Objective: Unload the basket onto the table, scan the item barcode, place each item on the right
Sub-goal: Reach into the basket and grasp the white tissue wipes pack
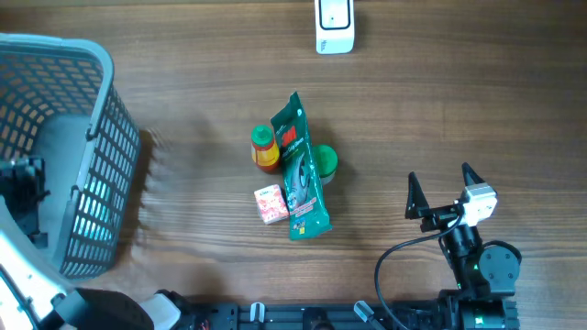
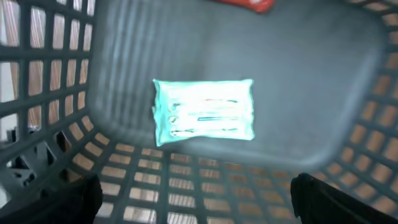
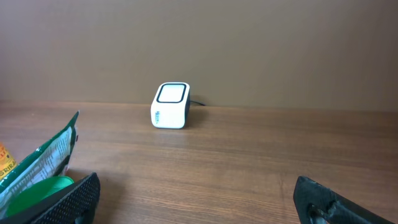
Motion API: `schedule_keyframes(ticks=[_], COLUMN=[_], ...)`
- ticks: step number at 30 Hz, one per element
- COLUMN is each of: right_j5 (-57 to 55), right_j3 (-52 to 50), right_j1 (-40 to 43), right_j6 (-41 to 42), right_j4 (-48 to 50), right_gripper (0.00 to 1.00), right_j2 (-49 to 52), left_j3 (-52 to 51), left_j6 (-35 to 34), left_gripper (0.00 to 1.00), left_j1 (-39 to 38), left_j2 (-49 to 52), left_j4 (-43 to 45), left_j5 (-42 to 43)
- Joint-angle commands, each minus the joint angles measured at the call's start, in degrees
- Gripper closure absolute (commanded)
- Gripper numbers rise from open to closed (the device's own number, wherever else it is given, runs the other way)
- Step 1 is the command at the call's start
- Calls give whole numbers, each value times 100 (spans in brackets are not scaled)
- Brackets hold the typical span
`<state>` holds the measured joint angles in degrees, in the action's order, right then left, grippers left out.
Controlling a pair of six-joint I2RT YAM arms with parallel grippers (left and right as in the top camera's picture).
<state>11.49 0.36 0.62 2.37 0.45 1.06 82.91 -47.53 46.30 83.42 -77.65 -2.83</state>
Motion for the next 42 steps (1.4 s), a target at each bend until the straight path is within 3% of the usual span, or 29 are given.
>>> schedule_keyframes(ticks=[1,9,14,20,22,26,27,30,32,38,42], right_j5=[-31,-31,-31,-31,-31,-31,-31,-31,-31,-31,-31], right_j3=[-7,-7,-7,-7,-7,-7,-7,-7,-7,-7,-7], right_j1=[-2,-2,-2,-2,-2,-2,-2,-2,-2,-2,-2], right_j6=[76,74,76,76,76,76,76,76,76,76,74], right_j4=[33,33,33,33,33,33,33,33,33,33,33], right_gripper=[0,0,0,0,0,0,0,0,0,0,0], right_j2=[-26,-26,-26,-26,-26,-26,-26,-26,-26,-26,-26], left_j3=[-933,-2874,-3263,-3609,-3609,-3609,-3602,-3215,-2463,-101,588], left_j6=[-87,79,81,81,79,79,81,107,407,402,402], left_gripper=[5,21,22,30,42,96,96,96,96,96,96], left_j1=[326,546,546,546,546,546,546,546,546,546,546], left_j2=[-2,-2,11,492,684,778,776,717,525,87,-216], left_j4=[728,2583,2953,3602,3654,3574,3589,3355,2857,1366,1051], left_j5=[129,129,127,131,140,221,221,219,214,223,693])
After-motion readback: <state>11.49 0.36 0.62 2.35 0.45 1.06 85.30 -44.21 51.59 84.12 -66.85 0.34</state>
